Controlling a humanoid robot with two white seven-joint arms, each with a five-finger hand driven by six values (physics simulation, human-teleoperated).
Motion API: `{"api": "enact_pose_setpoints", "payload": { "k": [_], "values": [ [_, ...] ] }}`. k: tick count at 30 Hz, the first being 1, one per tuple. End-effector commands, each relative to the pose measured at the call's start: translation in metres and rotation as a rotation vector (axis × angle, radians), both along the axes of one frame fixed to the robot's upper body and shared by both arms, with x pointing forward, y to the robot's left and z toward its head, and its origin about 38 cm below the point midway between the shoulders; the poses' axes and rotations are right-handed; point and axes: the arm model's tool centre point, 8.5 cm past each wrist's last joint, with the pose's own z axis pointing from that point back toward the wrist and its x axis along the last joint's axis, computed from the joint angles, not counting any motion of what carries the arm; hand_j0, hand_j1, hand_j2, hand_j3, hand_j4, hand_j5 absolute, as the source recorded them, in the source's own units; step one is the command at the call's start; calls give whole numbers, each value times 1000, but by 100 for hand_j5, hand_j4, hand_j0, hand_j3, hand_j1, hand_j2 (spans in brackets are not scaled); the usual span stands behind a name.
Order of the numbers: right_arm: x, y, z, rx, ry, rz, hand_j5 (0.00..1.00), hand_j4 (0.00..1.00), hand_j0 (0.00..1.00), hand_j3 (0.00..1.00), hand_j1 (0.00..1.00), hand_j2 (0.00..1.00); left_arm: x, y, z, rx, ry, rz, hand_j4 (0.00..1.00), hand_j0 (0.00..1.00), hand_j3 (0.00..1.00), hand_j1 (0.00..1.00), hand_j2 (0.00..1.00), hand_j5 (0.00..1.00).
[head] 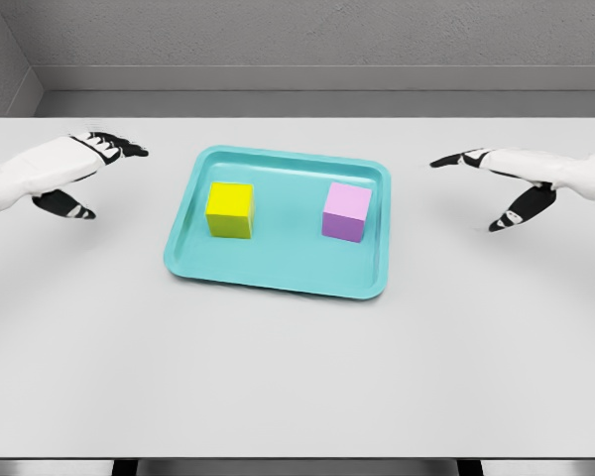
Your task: Push two cubes
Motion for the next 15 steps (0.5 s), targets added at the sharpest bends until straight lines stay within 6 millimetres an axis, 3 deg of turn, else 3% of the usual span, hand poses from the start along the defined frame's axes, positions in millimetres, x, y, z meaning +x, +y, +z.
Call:
{"api": "enact_pose_setpoints", "payload": {
  "k": [1, 2, 4, 6, 9, 10, 13, 14, 15],
  "values": [
    [-1, -5, 1, -1, 2, -10, 100, 100, 100, 100, 100, 100, 3, -10, -31, 77, 107, -3, 100, 100, 100, 100, 100, 100],
    [-1, -5, 1, -1, 3, -12, 100, 100, 100, 100, 100, 100, 5, -17, -42, 118, 152, -9, 100, 100, 100, 100, 100, 100],
    [-1, -5, 0, -9, 6, -11, 100, 100, 100, 100, 100, 100, 6, -19, -42, 134, 175, -15, 99, 99, 99, 99, 99, 99],
    [-1, -5, -1, -16, 8, -7, 100, 100, 100, 100, 100, 100, 10, -27, -39, 123, 163, -27, 69, 69, 69, 69, 69, 69],
    [-3, 5, -10, -32, 30, 20, 100, 100, 100, 100, 100, 100, 16, -37, -31, 107, 142, -38, 49, 49, 49, 49, 49, 49],
    [-3, 6, -15, -62, 33, 29, 95, 95, 95, 95, 95, 95, 20, -39, -27, 101, 133, -39, 47, 47, 47, 47, 47, 47],
    [-2, 19, -21, -87, 34, 63, 54, 54, 54, 54, 54, 54, 30, -39, -22, 86, 130, -23, 45, 45, 45, 45, 45, 45],
    [-3, 25, -25, -96, 44, 80, 36, 36, 36, 36, 36, 36, 33, -41, -22, 82, 132, -23, 46, 46, 46, 46, 46, 46],
    [-1, 31, -23, -91, 37, 92, 29, 29, 29, 29, 29, 29, 32, -50, -28, 81, 144, -39, 46, 46, 46, 46, 46, 46]
  ]
}}
